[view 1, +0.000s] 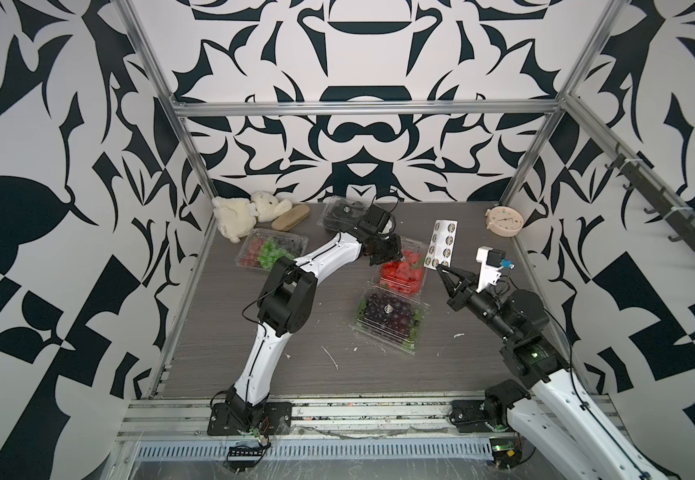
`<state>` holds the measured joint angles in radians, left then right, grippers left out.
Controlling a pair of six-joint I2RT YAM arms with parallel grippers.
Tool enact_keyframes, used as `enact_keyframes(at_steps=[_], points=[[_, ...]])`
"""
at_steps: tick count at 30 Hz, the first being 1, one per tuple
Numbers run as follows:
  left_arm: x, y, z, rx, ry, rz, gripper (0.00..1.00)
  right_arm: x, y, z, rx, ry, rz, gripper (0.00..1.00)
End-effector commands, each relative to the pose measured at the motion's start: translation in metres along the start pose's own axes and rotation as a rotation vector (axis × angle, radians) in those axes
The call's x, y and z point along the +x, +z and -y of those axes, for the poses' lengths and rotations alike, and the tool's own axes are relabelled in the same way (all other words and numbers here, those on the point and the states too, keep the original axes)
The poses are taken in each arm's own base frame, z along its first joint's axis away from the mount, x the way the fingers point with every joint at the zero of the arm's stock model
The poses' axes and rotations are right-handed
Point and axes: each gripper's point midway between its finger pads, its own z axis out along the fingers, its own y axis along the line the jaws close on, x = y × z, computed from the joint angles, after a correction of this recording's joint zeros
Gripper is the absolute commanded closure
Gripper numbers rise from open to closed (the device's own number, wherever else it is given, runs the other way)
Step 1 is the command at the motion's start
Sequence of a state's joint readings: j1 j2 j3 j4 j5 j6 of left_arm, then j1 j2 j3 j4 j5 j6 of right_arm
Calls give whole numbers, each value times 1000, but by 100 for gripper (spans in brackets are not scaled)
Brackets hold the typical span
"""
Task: Label fruit boxes
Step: Stick the label on the fruit box.
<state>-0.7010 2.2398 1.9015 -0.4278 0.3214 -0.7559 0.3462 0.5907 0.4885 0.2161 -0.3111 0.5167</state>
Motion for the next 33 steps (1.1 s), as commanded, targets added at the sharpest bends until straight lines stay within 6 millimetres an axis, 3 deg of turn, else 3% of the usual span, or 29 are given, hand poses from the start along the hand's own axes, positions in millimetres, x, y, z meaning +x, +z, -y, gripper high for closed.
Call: enact_keyframes(at_steps=[1, 14, 28, 31, 33], points=[[8, 9, -10, -50, 19, -28, 100, -11, 0, -7, -32, -14, 43, 100], [15, 12, -18, -142, 68, -33, 100, -11, 0, -7, -39, -9, 43, 100], [15, 9, -22, -236, 123, -23, 80, -11, 0, -7, -40, -3, 44, 100], [13, 6, -19, -244, 135, -11, 70, -12, 0, -7, -43, -3, 45, 100], [10, 3, -18, -254, 143, 0, 69, -12, 0, -7, -42, -3, 46, 100]])
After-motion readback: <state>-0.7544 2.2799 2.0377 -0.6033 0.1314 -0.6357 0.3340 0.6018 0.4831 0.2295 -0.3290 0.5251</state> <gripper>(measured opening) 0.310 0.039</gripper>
